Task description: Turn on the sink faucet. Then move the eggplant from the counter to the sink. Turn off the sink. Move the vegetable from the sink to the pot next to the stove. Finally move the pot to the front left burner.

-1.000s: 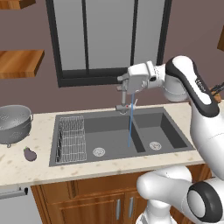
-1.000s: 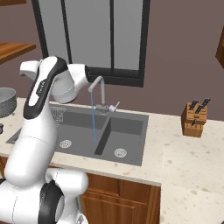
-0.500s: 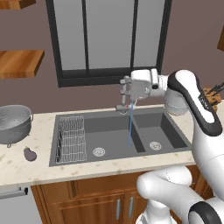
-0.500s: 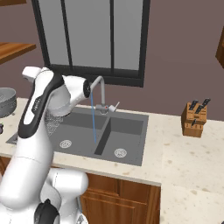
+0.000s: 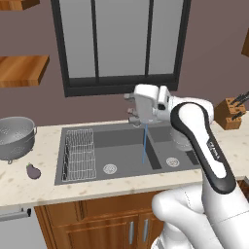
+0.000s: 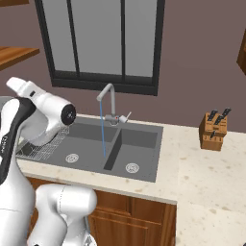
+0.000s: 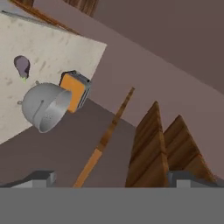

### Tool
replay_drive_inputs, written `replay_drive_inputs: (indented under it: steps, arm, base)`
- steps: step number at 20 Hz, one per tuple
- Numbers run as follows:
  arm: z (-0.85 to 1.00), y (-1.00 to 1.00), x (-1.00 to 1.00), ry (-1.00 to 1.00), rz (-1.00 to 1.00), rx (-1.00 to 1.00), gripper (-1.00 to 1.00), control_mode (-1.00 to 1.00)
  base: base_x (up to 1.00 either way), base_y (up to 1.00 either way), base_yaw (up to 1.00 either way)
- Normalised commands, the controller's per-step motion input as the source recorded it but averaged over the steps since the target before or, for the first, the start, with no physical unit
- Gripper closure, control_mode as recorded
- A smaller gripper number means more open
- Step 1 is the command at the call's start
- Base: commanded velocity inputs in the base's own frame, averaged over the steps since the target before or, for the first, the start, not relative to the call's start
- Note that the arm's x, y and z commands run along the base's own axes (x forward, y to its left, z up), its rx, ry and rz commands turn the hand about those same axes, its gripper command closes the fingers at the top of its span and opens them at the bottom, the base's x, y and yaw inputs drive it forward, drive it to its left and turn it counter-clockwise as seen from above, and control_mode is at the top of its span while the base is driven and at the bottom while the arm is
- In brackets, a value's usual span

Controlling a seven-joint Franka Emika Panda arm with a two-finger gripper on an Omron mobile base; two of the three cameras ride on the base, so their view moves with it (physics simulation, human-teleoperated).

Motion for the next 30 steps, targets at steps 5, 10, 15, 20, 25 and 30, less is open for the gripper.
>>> replay_drive_inputs:
  steps: [5, 10, 15, 20, 25, 30]
  arm:
    - [0.05, 0.44, 0.08, 0.32, -0.09, 0.10, -1.00, -1.00]
    - [0.02, 0.29, 0.12, 0.41, -0.05, 0.12, -1.00, -1.00]
    - [0.01, 0.25, 0.06, 0.38, -0.03, 0.14, -1.00, -1.00]
    - [0.00, 0.30, 0.08, 0.34, -0.05, 0.13, -1.00, -1.00]
    - [-0.01, 0.38, 0.03, 0.33, -0.06, 0.12, -1.00, -1.00]
    - [-0.07, 0.43, 0.00, 0.30, -0.07, 0.13, -1.00, -1.00]
  base:
    - [0.00, 0.00, 0.00]
    - [0.00, 0.00, 0.00]
    - [0.00, 0.00, 0.00]
    - [0.00, 0.00, 0.00]
    - [0.00, 0.00, 0.00]
    - [0.00, 0.00, 0.00]
